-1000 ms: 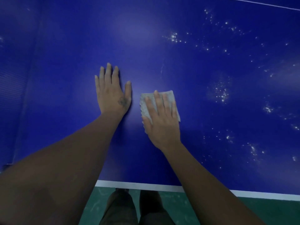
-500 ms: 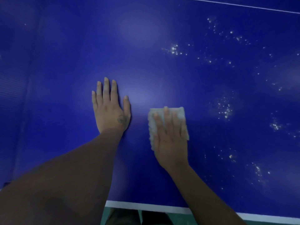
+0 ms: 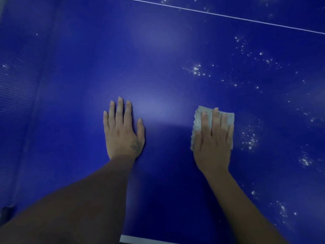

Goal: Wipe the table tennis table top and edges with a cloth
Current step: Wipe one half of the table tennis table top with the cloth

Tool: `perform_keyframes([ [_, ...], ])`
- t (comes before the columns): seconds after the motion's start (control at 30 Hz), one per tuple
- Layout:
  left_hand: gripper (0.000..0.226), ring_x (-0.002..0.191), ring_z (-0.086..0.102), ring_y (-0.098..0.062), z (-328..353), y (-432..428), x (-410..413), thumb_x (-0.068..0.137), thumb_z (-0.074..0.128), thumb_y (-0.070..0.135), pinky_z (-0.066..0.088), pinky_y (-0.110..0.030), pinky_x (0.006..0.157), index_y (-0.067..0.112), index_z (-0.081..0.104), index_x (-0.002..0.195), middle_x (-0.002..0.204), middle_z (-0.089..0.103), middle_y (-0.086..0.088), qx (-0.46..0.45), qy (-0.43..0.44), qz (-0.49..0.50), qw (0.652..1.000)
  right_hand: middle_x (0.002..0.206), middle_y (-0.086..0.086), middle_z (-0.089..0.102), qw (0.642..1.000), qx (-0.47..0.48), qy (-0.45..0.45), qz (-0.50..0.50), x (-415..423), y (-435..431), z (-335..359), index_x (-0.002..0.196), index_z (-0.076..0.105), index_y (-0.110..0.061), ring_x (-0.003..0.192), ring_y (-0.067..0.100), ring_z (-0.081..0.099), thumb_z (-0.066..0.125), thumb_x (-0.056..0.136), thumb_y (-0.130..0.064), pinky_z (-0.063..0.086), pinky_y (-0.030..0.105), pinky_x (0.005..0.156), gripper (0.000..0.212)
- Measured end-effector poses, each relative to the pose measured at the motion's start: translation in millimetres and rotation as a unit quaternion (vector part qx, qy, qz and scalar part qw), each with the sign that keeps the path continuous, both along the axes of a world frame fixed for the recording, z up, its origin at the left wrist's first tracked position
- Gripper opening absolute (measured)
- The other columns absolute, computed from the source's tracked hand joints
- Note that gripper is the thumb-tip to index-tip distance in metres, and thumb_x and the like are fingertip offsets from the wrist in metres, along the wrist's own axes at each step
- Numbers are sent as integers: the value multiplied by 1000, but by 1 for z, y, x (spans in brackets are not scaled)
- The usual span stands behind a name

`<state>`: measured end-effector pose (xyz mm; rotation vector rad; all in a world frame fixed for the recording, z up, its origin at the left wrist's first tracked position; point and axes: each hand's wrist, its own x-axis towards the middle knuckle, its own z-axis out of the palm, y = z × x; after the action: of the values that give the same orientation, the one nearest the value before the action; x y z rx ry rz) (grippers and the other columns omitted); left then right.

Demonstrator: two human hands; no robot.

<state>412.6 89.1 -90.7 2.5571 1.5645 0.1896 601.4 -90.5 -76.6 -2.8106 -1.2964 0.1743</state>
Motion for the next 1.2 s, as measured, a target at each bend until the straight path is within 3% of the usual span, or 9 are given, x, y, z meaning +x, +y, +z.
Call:
perform_keyframes([
  [0.27,67,167,14,-29,-1,1,0,111,40,46,14,-54,135,11,36,168,178,25,-8,8,-13,2,1000,179,7,15,994,59,33,89,-17,114,-9,170,26,-24,166,30,11,27,114,-40,13,56,132,58],
  [0.4,67,167,14,-30,-1,2,0,111,41,44,14,-54,135,10,36,168,178,25,-8,5,-11,0,1000,178,9,19,998,46,-6,37,31,93,-13,170,26,-22,164,33,18,25,115,-39,14,57,132,57],
  [0.53,67,167,14,-30,0,3,0,110,41,44,13,-54,135,10,36,168,178,25,-8,1,-16,0,1000,179,12,10,1000,3,-4,-4,47,53,-4,171,18,-19,165,35,11,20,114,-39,12,59,132,60],
  [0.63,67,167,15,-30,-1,3,0,110,41,44,13,-54,135,11,36,168,178,25,-8,1,-11,1,1000,179,12,8,999,-5,4,32,28,66,-1,171,16,-20,165,35,8,18,114,-40,9,59,132,61],
  [0.8,66,167,17,-32,-3,3,0,110,43,42,16,-56,134,10,38,167,177,27,-9,6,-21,-1,1000,177,11,20,993,63,-7,102,17,148,-13,169,29,-20,164,34,16,26,116,-38,16,59,131,56],
  [0.9,67,167,16,-31,-2,3,1,110,41,43,15,-56,134,10,37,167,178,26,-9,5,-11,-1,1000,178,7,17,991,65,18,115,38,175,-15,170,25,-24,165,30,12,26,113,-40,11,56,133,59],
  [1.1,67,168,13,-30,0,3,1,111,39,43,15,-56,134,10,35,168,179,23,-9,-5,0,0,1000,178,11,14,1000,18,-3,-25,118,126,-10,171,16,-27,164,34,16,17,113,-44,4,55,134,61],
  [1.2,66,168,14,-30,0,3,1,110,42,42,15,-56,134,9,35,168,179,24,-9,-7,-4,1,1000,179,12,5,994,1,9,-111,130,94,-5,171,9,-24,165,37,6,14,113,-45,6,61,132,62],
])
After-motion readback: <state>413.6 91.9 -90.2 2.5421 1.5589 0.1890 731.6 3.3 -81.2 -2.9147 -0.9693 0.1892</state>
